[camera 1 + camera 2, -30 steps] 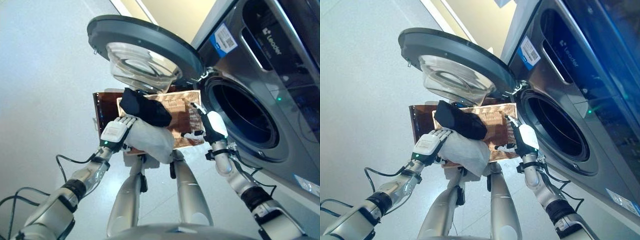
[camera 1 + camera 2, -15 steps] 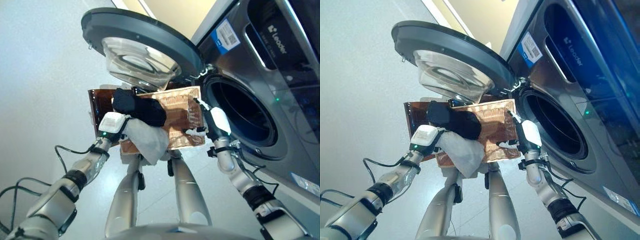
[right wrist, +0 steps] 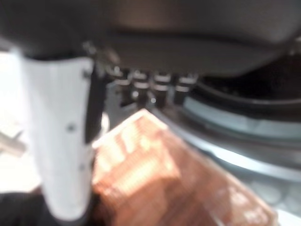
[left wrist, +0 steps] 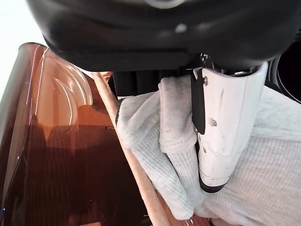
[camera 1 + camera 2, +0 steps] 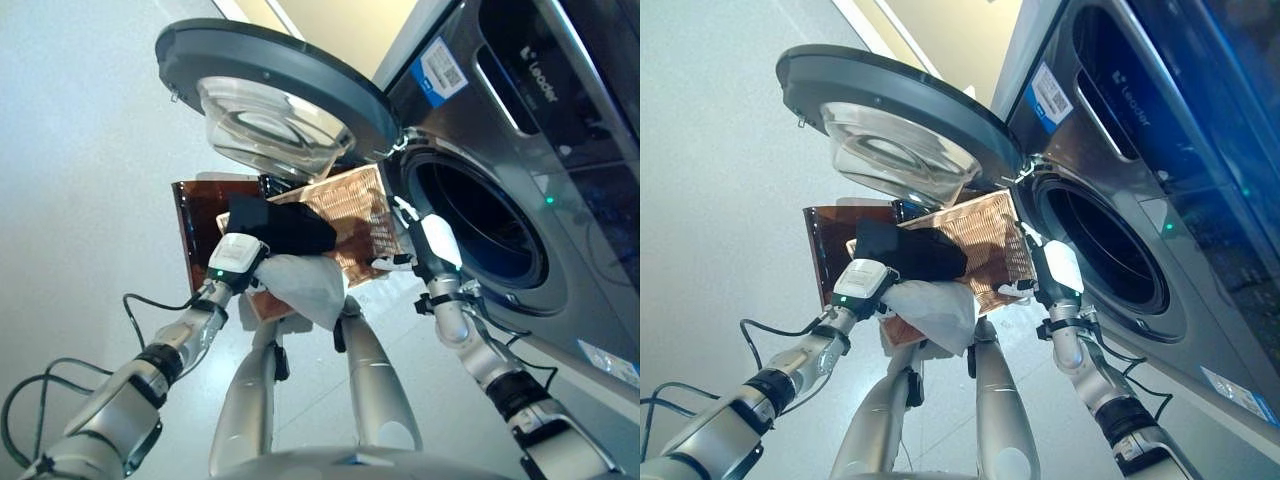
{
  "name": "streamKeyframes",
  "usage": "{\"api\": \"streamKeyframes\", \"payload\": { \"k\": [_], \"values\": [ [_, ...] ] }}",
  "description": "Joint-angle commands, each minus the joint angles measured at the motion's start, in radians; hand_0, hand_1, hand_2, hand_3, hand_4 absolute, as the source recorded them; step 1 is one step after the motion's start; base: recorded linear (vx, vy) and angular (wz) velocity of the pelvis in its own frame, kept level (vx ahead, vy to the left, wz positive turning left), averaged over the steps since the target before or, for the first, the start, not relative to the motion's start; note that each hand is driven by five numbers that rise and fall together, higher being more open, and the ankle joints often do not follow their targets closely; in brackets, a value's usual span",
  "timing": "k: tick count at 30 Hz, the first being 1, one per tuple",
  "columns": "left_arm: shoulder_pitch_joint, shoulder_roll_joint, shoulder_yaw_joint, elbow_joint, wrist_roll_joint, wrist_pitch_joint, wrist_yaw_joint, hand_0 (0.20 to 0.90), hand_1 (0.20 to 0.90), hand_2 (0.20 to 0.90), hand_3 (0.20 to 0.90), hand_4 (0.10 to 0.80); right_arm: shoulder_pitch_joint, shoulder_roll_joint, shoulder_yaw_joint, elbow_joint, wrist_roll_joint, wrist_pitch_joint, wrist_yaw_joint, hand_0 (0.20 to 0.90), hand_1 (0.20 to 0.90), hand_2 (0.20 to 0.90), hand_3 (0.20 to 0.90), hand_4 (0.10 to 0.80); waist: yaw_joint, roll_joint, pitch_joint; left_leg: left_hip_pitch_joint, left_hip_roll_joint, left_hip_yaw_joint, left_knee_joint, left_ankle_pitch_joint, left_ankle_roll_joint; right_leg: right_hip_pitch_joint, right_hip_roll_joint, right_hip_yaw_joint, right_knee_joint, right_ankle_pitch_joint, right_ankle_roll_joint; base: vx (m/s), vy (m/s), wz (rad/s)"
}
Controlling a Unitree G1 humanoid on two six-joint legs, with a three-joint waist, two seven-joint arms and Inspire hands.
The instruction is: Pick up the clothes and place them into the washing machine
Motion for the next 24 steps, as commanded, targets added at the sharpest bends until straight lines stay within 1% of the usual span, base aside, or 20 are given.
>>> {"api": "streamKeyframes", "payload": {
  "k": [1,8,10,24],
  "values": [
    [0.102,-0.019,-0.008,0.002,0.031,-0.029,0.011,0.2,0.2,0.2,0.2,0.3,0.05,-0.017,-0.036,-0.094,0.023,-0.037,-0.047,0.9,0.9,0.9,0.9,0.8,0.003,-0.007,-0.079,-0.105,-0.013,-0.022,0.121,-0.101,-0.04,0.013,-0.015,-0.078,-0.157,0.124,-0.018,0.0,0.0,0.0],
    [0.112,-0.033,0.012,0.01,0.007,-0.032,0.007,0.2,0.2,0.2,0.2,0.3,0.049,-0.007,-0.037,-0.071,0.025,-0.033,-0.048,0.9,0.9,0.9,0.9,0.8,0.005,-0.006,-0.096,-0.092,-0.015,-0.022,0.116,-0.104,-0.04,0.025,-0.014,-0.08,-0.158,0.119,-0.018,0.02,-0.003,0.0],
    [0.121,-0.044,0.033,0.019,-0.025,-0.036,0.009,0.2,0.2,0.2,0.2,0.3,0.05,0.001,-0.032,-0.056,0.03,-0.032,-0.046,0.9,0.9,0.9,0.9,0.8,0.006,-0.003,-0.108,-0.08,-0.016,-0.021,0.11,-0.103,-0.041,0.034,-0.014,-0.079,-0.159,0.116,-0.019,0.044,0.005,0.01],
    [0.142,-0.043,0.117,-0.069,-0.104,-0.052,0.01,0.2,0.2,0.2,0.2,0.3,0.066,0.017,-0.018,-0.014,0.035,-0.02,-0.029,0.9,0.9,0.9,0.9,0.8,0.019,-0.004,-0.156,0.011,-0.02,-0.02,0.071,-0.106,-0.046,0.12,-0.014,-0.082,-0.181,0.101,-0.016,0.032,0.001,0.01]
  ]
}}
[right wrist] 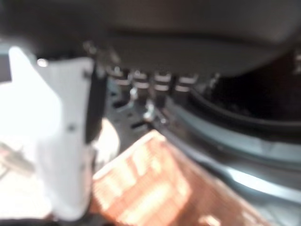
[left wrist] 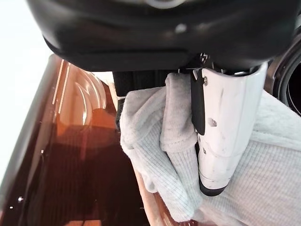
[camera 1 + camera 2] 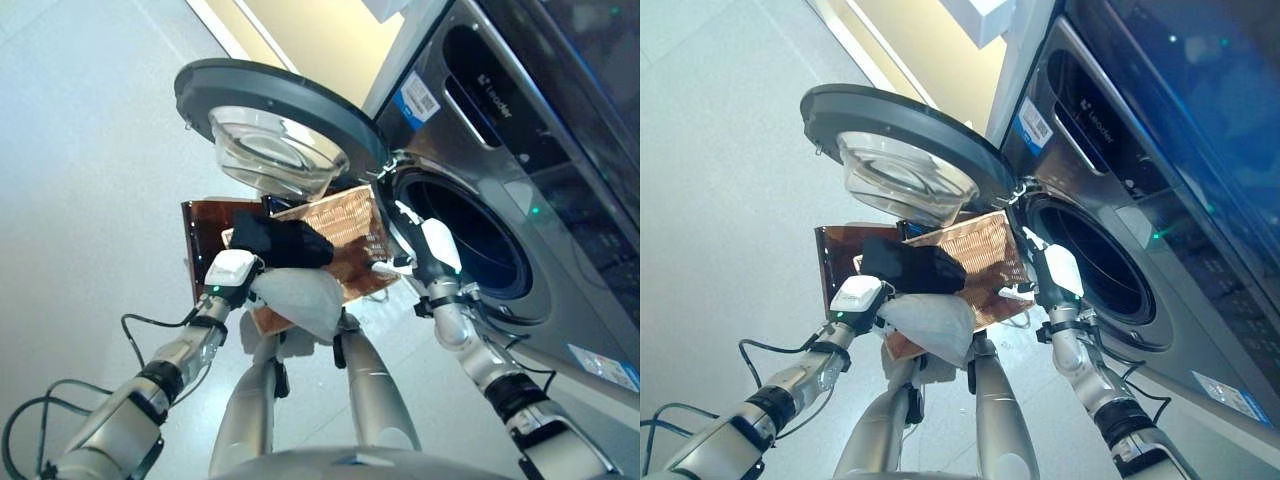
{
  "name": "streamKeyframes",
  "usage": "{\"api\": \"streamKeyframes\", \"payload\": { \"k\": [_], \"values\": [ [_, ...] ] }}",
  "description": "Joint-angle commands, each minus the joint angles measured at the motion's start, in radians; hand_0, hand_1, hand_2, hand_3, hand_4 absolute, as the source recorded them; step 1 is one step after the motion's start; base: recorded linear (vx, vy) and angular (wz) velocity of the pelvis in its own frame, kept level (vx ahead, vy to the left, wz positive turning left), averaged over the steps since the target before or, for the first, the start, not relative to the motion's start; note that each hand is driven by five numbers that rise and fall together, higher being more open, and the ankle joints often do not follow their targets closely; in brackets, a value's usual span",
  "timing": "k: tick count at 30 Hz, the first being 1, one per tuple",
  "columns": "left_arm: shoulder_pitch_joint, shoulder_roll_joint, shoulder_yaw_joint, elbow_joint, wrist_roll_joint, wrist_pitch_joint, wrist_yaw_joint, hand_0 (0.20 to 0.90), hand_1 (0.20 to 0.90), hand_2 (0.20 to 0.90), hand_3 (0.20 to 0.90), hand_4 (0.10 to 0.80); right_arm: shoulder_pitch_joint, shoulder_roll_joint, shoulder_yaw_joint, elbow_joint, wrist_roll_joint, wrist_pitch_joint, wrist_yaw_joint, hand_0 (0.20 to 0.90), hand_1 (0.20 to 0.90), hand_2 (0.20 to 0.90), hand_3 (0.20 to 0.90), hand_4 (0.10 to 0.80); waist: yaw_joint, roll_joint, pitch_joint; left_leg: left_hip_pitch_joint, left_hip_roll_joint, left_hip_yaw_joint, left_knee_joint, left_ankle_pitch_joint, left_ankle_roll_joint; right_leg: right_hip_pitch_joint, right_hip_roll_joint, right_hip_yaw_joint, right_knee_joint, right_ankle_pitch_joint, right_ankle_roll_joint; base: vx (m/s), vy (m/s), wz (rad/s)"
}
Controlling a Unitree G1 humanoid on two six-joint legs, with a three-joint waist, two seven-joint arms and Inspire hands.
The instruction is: Pick up the clothes and place them into the washing machine
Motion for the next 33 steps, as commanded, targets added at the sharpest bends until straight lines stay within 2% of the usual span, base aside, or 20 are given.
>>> {"api": "streamKeyframes", "payload": {
  "k": [1,8,13,16,19,20,21,28,31,33],
  "values": [
    [0.049,-0.017,0.059,-0.064,-0.053,-0.053,0.036,0.2,0.2,0.2,0.2,0.3,0.06,0.007,-0.021,-0.039,0.019,-0.022,-0.033,0.9,0.9,0.9,0.9,0.8,0.013,-0.007,-0.077,-0.016,-0.022,-0.022,0.053,-0.102,-0.043,0.087,-0.012,-0.08,-0.188,0.1,-0.015,0.046,-0.004,0.01],
    [0.071,-0.022,0.088,-0.099,-0.092,-0.063,0.016,0.2,0.2,0.2,0.2,0.3,0.076,0.021,-0.02,-0.023,0.03,-0.015,-0.018,0.9,0.9,0.9,0.9,0.8,0.018,-0.01,-0.095,0.049,-0.026,-0.026,0.024,-0.1,-0.046,0.15,-0.011,-0.084,-0.204,0.094,-0.013,0.052,-0.006,0.02],
    [0.114,-0.027,0.124,-0.149,-0.165,-0.098,-0.033,0.2,0.2,0.2,0.2,0.3,0.106,0.035,-0.032,0.003,0.06,-0.01,0.004,0.9,0.9,0.9,0.9,0.8,0.024,-0.01,-0.102,0.112,-0.031,-0.03,-0.005,-0.096,-0.049,0.216,-0.014,-0.093,-0.222,0.09,-0.009,0.046,-0.003,0.03],
    [0.149,-0.037,0.164,-0.19,-0.264,-0.137,-0.092,0.2,0.2,0.2,0.2,0.3,0.115,0.042,-0.034,0.02,0.094,-0.012,0.027,0.9,0.9,0.9,0.9,0.8,0.027,-0.008,-0.103,0.134,-0.032,-0.03,-0.014,-0.094,-0.048,0.24,-0.013,-0.095,-0.231,0.09,-0.008,0.011,0.0,0.0],
    [0.182,-0.054,0.202,-0.23,-0.432,-0.184,-0.194,0.2,0.2,0.2,0.2,0.3,0.123,0.05,-0.032,0.032,0.174,-0.031,0.081,0.9,0.9,0.9,0.9,0.8,0.03,-0.006,-0.103,0.149,-0.034,-0.033,-0.024,-0.09,-0.047,0.254,-0.013,-0.098,-0.237,0.091,-0.008,0.0,0.0,0.0],
    [0.182,-0.054,0.203,-0.231,-0.432,-0.183,-0.194,0.2,0.2,0.2,0.2,0.3,0.122,0.05,-0.032,0.032,0.175,-0.031,0.081,0.9,0.9,0.9,0.9,0.8,0.03,-0.007,-0.106,0.144,-0.035,-0.032,-0.025,-0.087,-0.047,0.25,-0.014,-0.098,-0.238,0.094,-0.008,0.0,0.0,0.0],
    [0.204,-0.06,0.219,-0.265,-0.528,-0.199,-0.24,0.2,0.2,0.2,0.2,0.3,0.119,0.051,-0.026,0.046,0.198,-0.036,0.1,0.9,0.9,0.9,0.9,0.8,0.031,-0.005,-0.105,0.15,-0.034,-0.032,-0.028,-0.085,-0.046,0.257,-0.014,-0.098,-0.242,0.094,-0.007,0.0,0.0,0.0],
    [0.257,-0.085,0.252,-0.368,-0.782,-0.237,-0.354,0.2,0.2,0.2,0.2,0.3,0.114,0.059,-0.012,0.061,0.305,-0.06,0.164,0.9,0.9,0.9,0.9,0.8,0.037,-0.003,-0.11,0.167,-0.033,-0.034,-0.035,-0.084,-0.045,0.272,-0.012,-0.1,-0.244,0.091,-0.007,0.002,-0.003,0.0],
    [0.277,-0.089,0.259,-0.414,-0.901,-0.242,-0.446,0.2,0.2,0.2,0.2,0.3,0.113,0.043,0.014,0.048,0.419,-0.083,0.264,0.9,0.9,0.9,0.9,0.8,0.039,-0.003,-0.113,0.162,-0.032,-0.037,-0.034,-0.081,-0.045,0.268,-0.013,-0.101,-0.245,0.092,-0.007,0.0,0.0,0.0],
    [0.281,-0.082,0.257,-0.429,-0.924,-0.244,-0.481,0.2,0.2,0.2,0.2,0.3,0.112,0.022,0.033,0.04,0.467,-0.09,0.324,0.9,0.9,0.9,0.9,0.8,0.042,-0.004,-0.115,0.16,-0.031,-0.037,-0.034,-0.08,-0.045,0.266,-0.013,-0.1,-0.245,0.092,-0.007,0.0,0.0,0.0]
  ]
}}
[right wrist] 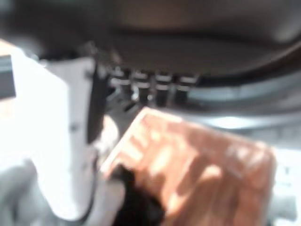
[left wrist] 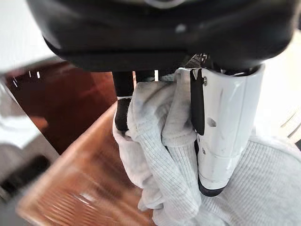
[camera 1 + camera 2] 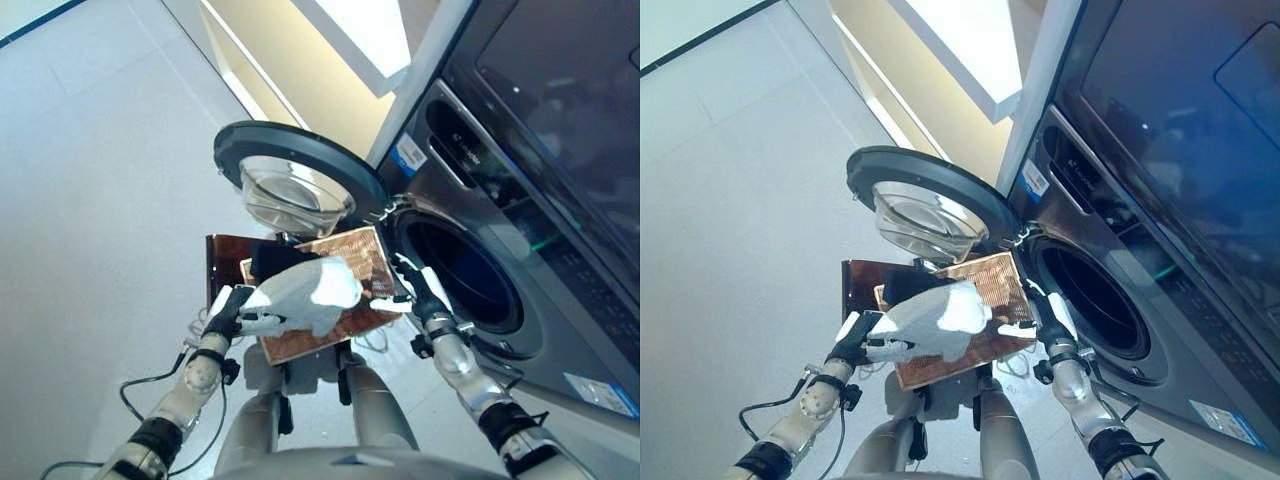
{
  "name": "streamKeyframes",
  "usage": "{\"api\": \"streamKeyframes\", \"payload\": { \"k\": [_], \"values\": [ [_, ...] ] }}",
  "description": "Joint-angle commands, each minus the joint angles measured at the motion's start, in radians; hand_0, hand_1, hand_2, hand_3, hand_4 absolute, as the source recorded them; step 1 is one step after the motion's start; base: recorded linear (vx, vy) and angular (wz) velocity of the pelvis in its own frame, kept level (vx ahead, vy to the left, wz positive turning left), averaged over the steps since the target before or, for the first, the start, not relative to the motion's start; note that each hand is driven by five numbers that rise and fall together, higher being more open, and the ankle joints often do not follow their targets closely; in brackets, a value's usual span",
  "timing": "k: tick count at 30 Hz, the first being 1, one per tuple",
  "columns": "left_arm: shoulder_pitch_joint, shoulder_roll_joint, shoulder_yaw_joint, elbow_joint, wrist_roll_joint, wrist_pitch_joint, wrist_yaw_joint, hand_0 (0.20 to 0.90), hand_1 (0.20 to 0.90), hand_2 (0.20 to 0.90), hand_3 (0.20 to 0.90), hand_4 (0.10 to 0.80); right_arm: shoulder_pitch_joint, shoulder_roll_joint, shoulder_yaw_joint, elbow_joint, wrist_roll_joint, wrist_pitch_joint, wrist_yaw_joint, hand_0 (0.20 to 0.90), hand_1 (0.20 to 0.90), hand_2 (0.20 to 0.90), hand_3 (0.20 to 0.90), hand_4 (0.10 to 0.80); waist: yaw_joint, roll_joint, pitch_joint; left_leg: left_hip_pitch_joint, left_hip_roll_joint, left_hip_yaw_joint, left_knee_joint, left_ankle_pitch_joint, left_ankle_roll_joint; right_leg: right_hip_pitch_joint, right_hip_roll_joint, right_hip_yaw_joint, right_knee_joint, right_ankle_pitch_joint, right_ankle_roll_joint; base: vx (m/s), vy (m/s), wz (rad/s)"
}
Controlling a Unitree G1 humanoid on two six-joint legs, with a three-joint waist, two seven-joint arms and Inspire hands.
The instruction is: Pick up the clothes and place them into the washing machine
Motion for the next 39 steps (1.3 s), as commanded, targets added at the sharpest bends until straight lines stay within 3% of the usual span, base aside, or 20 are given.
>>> {"api": "streamKeyframes", "payload": {
  "k": [1,9,11,17,26,39],
  "values": [
    [-0.019,0.0,0.03,-0.149,-0.068,-0.149,-0.068,0.2,0.2,0.2,0.2,0.3,0.017,-0.053,0.028,-0.074,0.075,-0.104,0.079,0.9,0.9,0.9,0.9,0.8,0.011,-0.02,-0.046,0.006,-0.041,-0.011,0.021,-0.08,-0.044,0.092,-0.011,-0.066,-0.172,0.091,-0.005,0.0,0.0,0.0],
    [-0.03,0.032,0.032,-0.163,0.037,-0.148,-0.054,0.2,0.2,0.2,0.2,0.3,-0.036,-0.171,0.108,-0.167,-0.209,-0.093,0.062,0.9,0.9,0.9,0.9,0.8,0.016,-0.023,-0.052,0.001,-0.039,-0.015,0.028,-0.086,-0.04,0.083,-0.009,-0.062,-0.166,0.088,-0.005,0.0,0.0,0.0],
    [-0.038,0.027,0.027,-0.151,0.042,-0.152,-0.052,0.2,0.2,0.2,0.2,0.3,-0.044,-0.173,0.115,-0.16,-0.206,-0.097,0.065,0.9,0.9,0.9,0.9,0.8,0.016,-0.023,-0.055,-0.001,-0.039,-0.014,0.03,-0.087,-0.04,0.079,-0.01,-0.062,-0.164,0.088,-0.006,0.0,0.0,0.0],
    [-0.04,0.02,0.017,-0.163,0.019,-0.151,-0.06,0.2,0.2,0.2,0.2,0.3,-0.045,-0.134,0.112,-0.139,-0.024,-0.12,0.133,0.9,0.9,0.9,0.9,0.8,0.02,-0.025,-0.057,-0.01,-0.039,-0.014,0.034,-0.085,-0.039,0.072,-0.011,-0.061,-0.164,0.09,-0.007,0.0,0.0,0.0],
    [-0.032,-0.015,0.031,-0.154,-0.081,-0.146,-0.125,0.2,0.2,0.2,0.2,0.3,-0.067,0.053,0.071,0.076,0.537,-0.098,0.339,0.9,0.9,0.9,0.9,0.8,0.031,-0.022,-0.051,-0.01,-0.041,-0.013,0.037,-0.084,-0.038,0.07,-0.012,-0.06,-0.164,0.095,-0.01,-0.003,0.0,0.0],
    [-0.035,-0.055,0.038,-0.129,-0.17,-0.145,-0.16,0.2,0.2,0.2,0.2,0.3,-0.109,0.179,0.085,0.105,0.839,-0.064,0.444,0.9,0.9,0.9,0.9,0.8,0.044,-0.015,-0.054,-0.02,-0.046,-0.014,0.042,-0.08,-0.037,0.065,-0.013,-0.063,-0.165,0.097,-0.014,0.0,0.0,0.0]
  ]
}}
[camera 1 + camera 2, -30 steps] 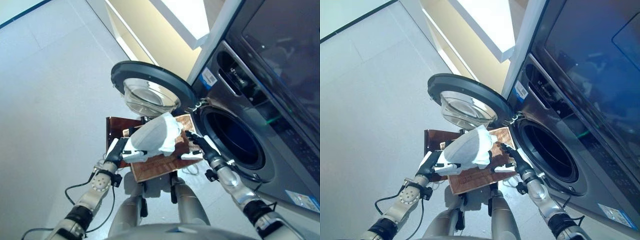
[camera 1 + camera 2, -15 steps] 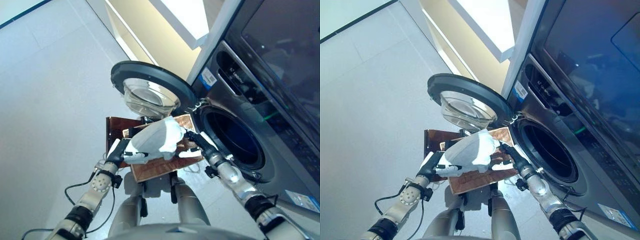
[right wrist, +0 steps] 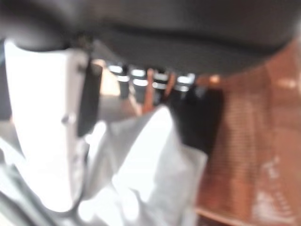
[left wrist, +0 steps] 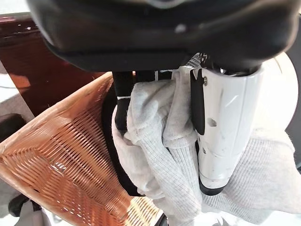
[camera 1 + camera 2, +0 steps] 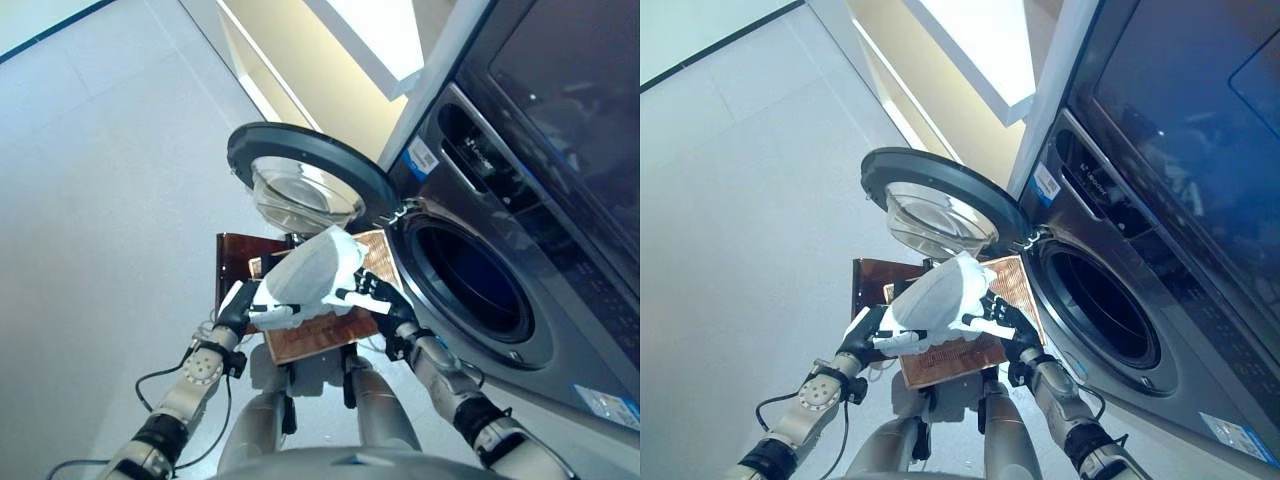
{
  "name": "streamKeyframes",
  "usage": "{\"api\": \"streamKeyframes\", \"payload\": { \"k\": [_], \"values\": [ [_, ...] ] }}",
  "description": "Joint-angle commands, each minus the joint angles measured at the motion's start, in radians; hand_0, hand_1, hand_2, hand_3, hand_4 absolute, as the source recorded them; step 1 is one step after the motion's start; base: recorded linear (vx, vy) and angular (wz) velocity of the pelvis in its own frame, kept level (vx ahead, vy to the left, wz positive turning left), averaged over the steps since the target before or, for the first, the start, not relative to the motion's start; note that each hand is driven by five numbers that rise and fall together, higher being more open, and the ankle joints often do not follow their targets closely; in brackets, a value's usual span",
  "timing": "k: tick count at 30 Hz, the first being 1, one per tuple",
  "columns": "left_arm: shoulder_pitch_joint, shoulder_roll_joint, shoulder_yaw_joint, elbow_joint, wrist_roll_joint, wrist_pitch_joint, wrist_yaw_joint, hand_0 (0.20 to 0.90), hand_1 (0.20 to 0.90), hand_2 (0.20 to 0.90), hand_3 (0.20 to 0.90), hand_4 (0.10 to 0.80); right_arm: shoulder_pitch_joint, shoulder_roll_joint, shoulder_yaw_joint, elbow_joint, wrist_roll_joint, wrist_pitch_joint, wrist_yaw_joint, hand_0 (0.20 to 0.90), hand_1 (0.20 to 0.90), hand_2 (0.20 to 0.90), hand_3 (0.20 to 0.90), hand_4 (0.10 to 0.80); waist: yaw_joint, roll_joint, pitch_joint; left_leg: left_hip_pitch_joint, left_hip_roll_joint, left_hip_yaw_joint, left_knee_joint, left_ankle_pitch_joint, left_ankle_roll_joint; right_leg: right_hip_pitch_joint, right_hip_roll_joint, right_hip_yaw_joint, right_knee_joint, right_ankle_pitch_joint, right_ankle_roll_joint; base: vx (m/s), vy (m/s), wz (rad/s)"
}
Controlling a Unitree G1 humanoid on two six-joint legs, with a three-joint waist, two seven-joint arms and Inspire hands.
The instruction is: Pick up the clothes and place them into the washing machine
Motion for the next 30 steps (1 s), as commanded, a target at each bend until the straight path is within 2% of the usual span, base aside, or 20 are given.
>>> {"api": "streamKeyframes", "payload": {
  "k": [1,8,26,27,28,29,30],
  "values": [
    [-0.037,-0.033,0.018,-0.096,-0.062,-0.129,-0.016,0.2,0.2,0.2,0.2,0.3,-0.024,0.054,-0.007,-0.047,0.103,-0.031,0.071,0.9,0.9,0.9,0.9,0.8,-0.002,-0.024,-0.047,-0.021,-0.049,-0.012,0.039,-0.082,-0.035,0.065,-0.016,-0.062,-0.171,0.097,-0.014,0.0,0.0,0.0],
    [-0.032,-0.041,0.028,-0.112,-0.098,-0.13,-0.037,0.2,0.2,0.2,0.2,0.3,-0.028,0.068,0.027,-0.068,0.146,-0.011,0.121,0.9,0.9,0.9,0.9,0.8,0.006,-0.024,-0.048,-0.028,-0.049,-0.01,0.041,-0.082,-0.034,0.058,-0.016,-0.063,-0.169,0.095,-0.015,0.0,0.0,0.0],
    [-0.041,-0.04,0.035,-0.098,-0.121,-0.134,-0.053,0.2,0.2,0.2,0.2,0.3,-0.05,0.072,0.089,-0.137,0.147,0.003,0.159,0.9,0.9,0.9,0.9,0.8,0.015,-0.031,-0.05,-0.039,-0.047,-0.009,0.049,-0.085,-0.033,0.047,-0.017,-0.062,-0.165,0.094,-0.015,0.0,0.0,0.0],
    [-0.042,-0.042,0.035,-0.099,-0.125,-0.134,-0.056,0.2,0.2,0.2,0.2,0.3,-0.052,0.073,0.098,-0.145,0.144,0.006,0.162,0.856,0.856,0.856,0.856,0.769,0.015,-0.032,-0.051,-0.041,-0.047,-0.01,0.051,-0.086,-0.033,0.045,-0.017,-0.061,-0.165,0.095,-0.014,0.0,0.0,0.0],
    [-0.042,-0.044,0.035,-0.096,-0.128,-0.134,-0.058,0.2,0.2,0.2,0.2,0.3,-0.053,0.073,0.102,-0.148,0.142,0.008,0.167,0.856,0.856,0.856,0.856,0.769,0.016,-0.031,-0.052,-0.041,-0.047,-0.01,0.051,-0.086,-0.033,0.044,-0.017,-0.061,-0.165,0.095,-0.015,0.0,0.0,0.0],
    [-0.044,-0.045,0.035,-0.091,-0.13,-0.134,-0.058,0.2,0.2,0.2,0.2,0.3,-0.055,0.073,0.111,-0.155,0.137,0.011,0.171,0.466,0.466,0.466,0.466,0.49,0.016,-0.031,-0.052,-0.041,-0.046,-0.01,0.051,-0.086,-0.033,0.044,-0.017,-0.061,-0.164,0.095,-0.015,0.0,0.0,0.0],
    [-0.046,-0.046,0.034,-0.085,-0.133,-0.134,-0.058,0.2,0.2,0.2,0.2,0.3,-0.057,0.071,0.117,-0.161,0.132,0.012,0.172,0.2,0.2,0.2,0.2,0.3,0.016,-0.032,-0.052,-0.041,-0.046,-0.009,0.051,-0.086,-0.033,0.043,-0.017,-0.062,-0.165,0.095,-0.015,0.0,0.0,0.0]
  ]
}}
